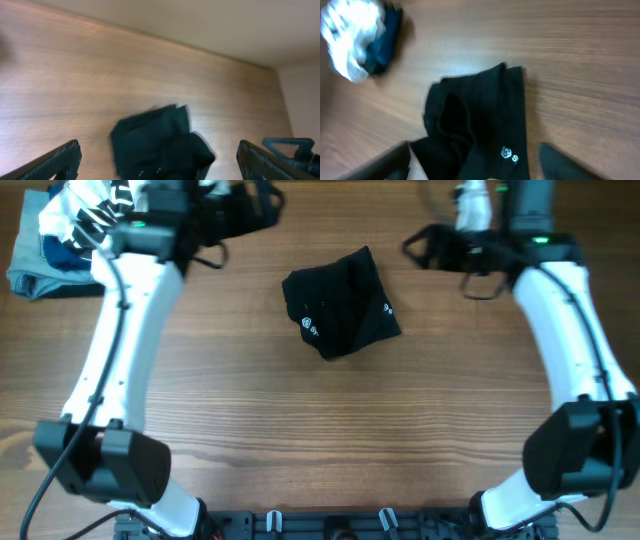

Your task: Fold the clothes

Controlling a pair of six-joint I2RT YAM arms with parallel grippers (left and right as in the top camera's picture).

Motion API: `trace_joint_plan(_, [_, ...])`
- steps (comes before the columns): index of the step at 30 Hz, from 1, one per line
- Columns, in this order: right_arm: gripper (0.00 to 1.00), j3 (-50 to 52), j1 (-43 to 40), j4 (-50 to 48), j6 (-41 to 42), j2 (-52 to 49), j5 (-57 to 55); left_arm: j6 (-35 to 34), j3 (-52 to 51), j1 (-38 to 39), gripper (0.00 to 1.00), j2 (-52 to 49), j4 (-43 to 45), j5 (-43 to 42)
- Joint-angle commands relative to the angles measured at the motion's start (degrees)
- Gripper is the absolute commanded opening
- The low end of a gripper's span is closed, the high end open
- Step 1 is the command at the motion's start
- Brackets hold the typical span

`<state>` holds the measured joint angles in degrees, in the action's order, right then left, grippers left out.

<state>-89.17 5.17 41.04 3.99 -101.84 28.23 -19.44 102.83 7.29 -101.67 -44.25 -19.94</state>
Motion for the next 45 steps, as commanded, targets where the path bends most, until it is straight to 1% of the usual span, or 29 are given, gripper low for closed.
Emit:
trace_joint_plan(1, [1.00, 0.7, 6.0, -0.1, -5.7, -4.8, -10.4, 1.7, -0.2, -1.7, 1.00, -0.8, -5.0, 0.1])
trace_joint_plan(3, [0.99, 0.7, 7.8, 0.0, -7.0, -7.0, -11.2, 4.3, -0.2, -1.8, 1.00, -0.8, -6.6, 0.5])
trace_joint_plan(5, [0.96, 0.7, 9.0, 0.4, -7.1, -9.3, -13.4, 4.5, -0.2, -1.8, 1.00, -0.8, -7.5, 2.0])
trace_joint_plan(9, [0.83, 0.7, 9.6, 0.9, -8.5, -12.4, -16.2, 4.5, -0.2, -1.8, 1.00, -0.8, -8.1, 3.4])
trace_joint_plan(10, [0.77, 0.7, 9.5, 0.7, -8.5, -12.9, -17.0, 4.5, -0.2, -1.8, 1.00, -0.8, -8.1, 3.4])
trace_joint_plan(11, [0.69, 0.7, 9.4, 0.5, -8.5, -12.9, -17.9, 4.5, -0.2, -1.8, 1.00, -0.8, -8.1, 3.5])
trace_joint_plan(12, [0.58, 0.7, 9.3, 0.1, -8.5, -13.0, -18.7, 4.5, -0.2, -1.8, 1.00, -0.8, -8.1, 3.7])
trace_joint_plan(13, [0.40, 0.7, 9.2, -0.7, -8.4, -12.9, -19.5, 4.5, -0.2, -1.8, 1.00, -0.8, -8.1, 4.1])
trace_joint_plan(14, [0.05, 0.7, 9.1, -1.6, -8.4, -12.8, -19.9, 4.4, -0.2, -1.8, 1.00, -0.8, -8.1, 4.4])
trace_joint_plan(16, [0.04, 0.5, 8.8, -3.9, -8.3, -12.8, -19.7, 4.5, -0.2, -1.8, 1.00, -0.8, -8.1, 4.6])
trace_joint_plan(23, [0.04, -0.3, 7.3, -13.2, -7.8, -13.0, -18.9, 4.5, -0.2, -1.8, 1.00, -0.8, -7.7, 4.7])
trace_joint_plan(25, [0.04, -0.2, 7.2, -16.0, -7.4, -13.2, -19.0, 5.8, -0.2, -1.8, 1.00, -0.8, -7.6, 4.7])
trace_joint_plan(32, [0.04, -0.2, 6.8, -22.8, -5.1, -17.1, -19.3, 5.8, -0.2, -1.8, 1.00, -0.8, -7.7, 5.1])
trace_joint_plan(33, [0.15, -0.2, 6.4, -23.0, -4.0, -17.6, -19.5, 5.8, -0.2, -1.8, 1.00, -0.8, -7.7, 5.1])
trace_joint_plan(34, [0.44, -0.2, 5.9, -22.8, -2.6, -17.6, -19.6, 5.8, -0.2, -1.8, 1.00, -0.8, -7.7, 5.1])
trace_joint_plan(35, [0.78, -0.4, 5.2, -22.2, -0.7, -17.4, -18.9, 5.8, -0.2, -1.8, 1.00, -0.8, -7.7, 5.1])
trace_joint_plan(36, [1.00, -1.7, 4.1, -19.1, 0.9, -16.2, -15.7, 6.5, -0.2, -1.8, 1.00, -0.8, -7.7, 5.1])
trace_joint_plan(38, [1.00, -4.2, 3.1, -14.0, 1.6, -14.0, -12.0, 7.3, -0.2, -1.8, 1.00, -0.9, -7.9, 5.1])
trace_joint_plan(39, [1.00, -6.5, 2.6, -9.1, 2.7, -11.9, -10.9, 7.3, -0.2, -1.8, 1.00, -0.9, -8.0, 5.3])
trace_joint_plan(42, [1.00, -10.2, 2.5, 0.4, 3.7, -6.9, -10.6, 7.3, -0.2, -1.8, 1.00, -0.9, -8.6, 5.5])
trace_joint_plan(43, [1.00, -10.8, 3.0, 5.4, 4.7, -4.0, -10.6, 7.3, -0.2, -1.8, 1.00, -0.9, -8.9, 5.9])
trace_joint_plan(45, [1.00, -10.7, 4.0, 11.9, 6.3, -1.7, -10.4, 8.4, -0.2, -1.8, 1.00, -0.9, -9.8, 7.5])
